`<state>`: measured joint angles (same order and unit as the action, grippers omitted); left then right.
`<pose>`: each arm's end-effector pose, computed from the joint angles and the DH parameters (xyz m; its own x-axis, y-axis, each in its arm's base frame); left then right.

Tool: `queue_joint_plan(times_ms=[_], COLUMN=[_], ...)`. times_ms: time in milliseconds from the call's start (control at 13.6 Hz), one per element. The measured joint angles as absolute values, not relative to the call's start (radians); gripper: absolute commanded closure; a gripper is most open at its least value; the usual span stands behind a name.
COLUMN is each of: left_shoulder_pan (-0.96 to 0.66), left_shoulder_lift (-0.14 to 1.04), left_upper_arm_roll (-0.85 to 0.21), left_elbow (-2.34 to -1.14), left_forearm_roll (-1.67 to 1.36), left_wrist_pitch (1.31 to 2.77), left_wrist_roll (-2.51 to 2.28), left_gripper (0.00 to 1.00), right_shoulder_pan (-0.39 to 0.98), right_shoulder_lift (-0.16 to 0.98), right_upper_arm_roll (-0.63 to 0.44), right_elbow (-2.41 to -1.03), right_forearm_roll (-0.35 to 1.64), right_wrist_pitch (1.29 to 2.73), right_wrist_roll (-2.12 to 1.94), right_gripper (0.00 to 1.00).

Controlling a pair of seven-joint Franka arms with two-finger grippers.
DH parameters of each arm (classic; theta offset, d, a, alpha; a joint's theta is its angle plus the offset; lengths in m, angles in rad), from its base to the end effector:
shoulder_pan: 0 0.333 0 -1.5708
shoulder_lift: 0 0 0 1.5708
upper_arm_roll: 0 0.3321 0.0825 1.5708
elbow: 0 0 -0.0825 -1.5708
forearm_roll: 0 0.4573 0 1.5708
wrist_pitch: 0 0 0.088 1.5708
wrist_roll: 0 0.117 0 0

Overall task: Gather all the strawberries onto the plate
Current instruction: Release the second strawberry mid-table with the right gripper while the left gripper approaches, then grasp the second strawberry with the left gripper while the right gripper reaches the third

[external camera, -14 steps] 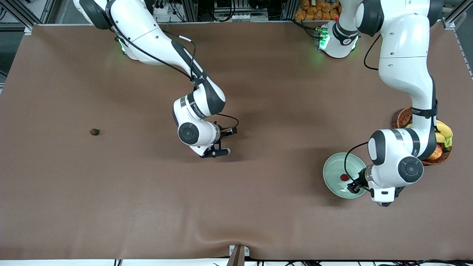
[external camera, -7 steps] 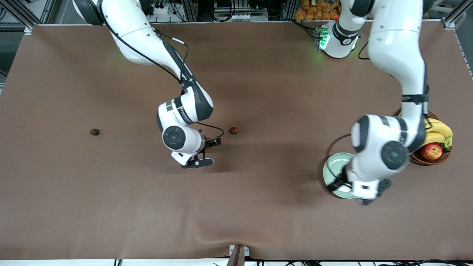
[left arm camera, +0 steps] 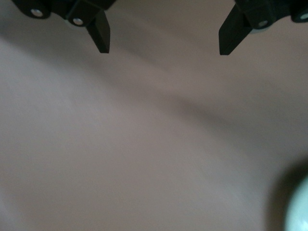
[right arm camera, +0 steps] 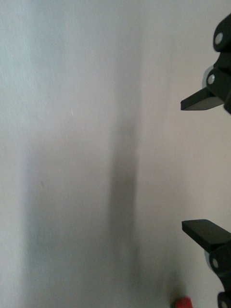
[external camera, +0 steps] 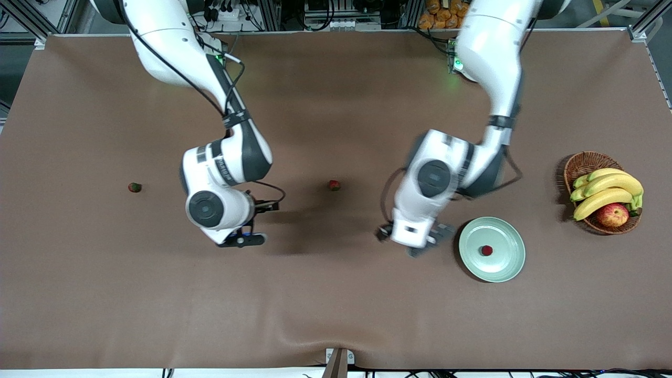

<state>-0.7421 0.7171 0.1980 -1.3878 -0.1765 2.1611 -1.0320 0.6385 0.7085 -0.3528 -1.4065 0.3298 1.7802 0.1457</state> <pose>0.6737 -0.4525 0.2635 0.8630 0.5050 0.0161 0.5027 -0.8614 0.0726 0.7079 0.2847 0.2491 0.9540 0.0693 -0.2917 0.0663 -0.9976 -0.0201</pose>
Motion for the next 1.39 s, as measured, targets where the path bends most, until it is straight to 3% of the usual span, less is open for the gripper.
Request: queue_joint_plan(times_ms=[586, 879, 1392], left_shoulder_pan=[-0.917, -0.949, -0.967], left_shoulder_lift=[0.848, 0.867, 0.873], left_upper_arm_roll=[0.141, 0.129, 0.129], left_elbow=[-1.389, -1.389, -1.414], left_forearm_roll=[-0.177, -0.177, -0.177], left_wrist_pitch=[2.326, 2.328, 2.292], left_wrist_roll=[-1.186, -1.202, -1.136], left_gripper=[0.0, 0.0, 0.0], right_shoulder_pan=[0.616, 0.513, 0.289], right_shoulder_lift=[0.711, 0.704, 0.576], right_upper_arm_roll=[-0.5, -0.506, -0.444], right_elbow=[-1.409, -1.448, -1.615], right_forearm_roll=[0.329, 0.329, 0.293], right_wrist_pitch=[1.716, 1.75, 1.823], right_wrist_roll=[0.012, -0.028, -0.142], right_gripper=[0.0, 0.0, 0.0])
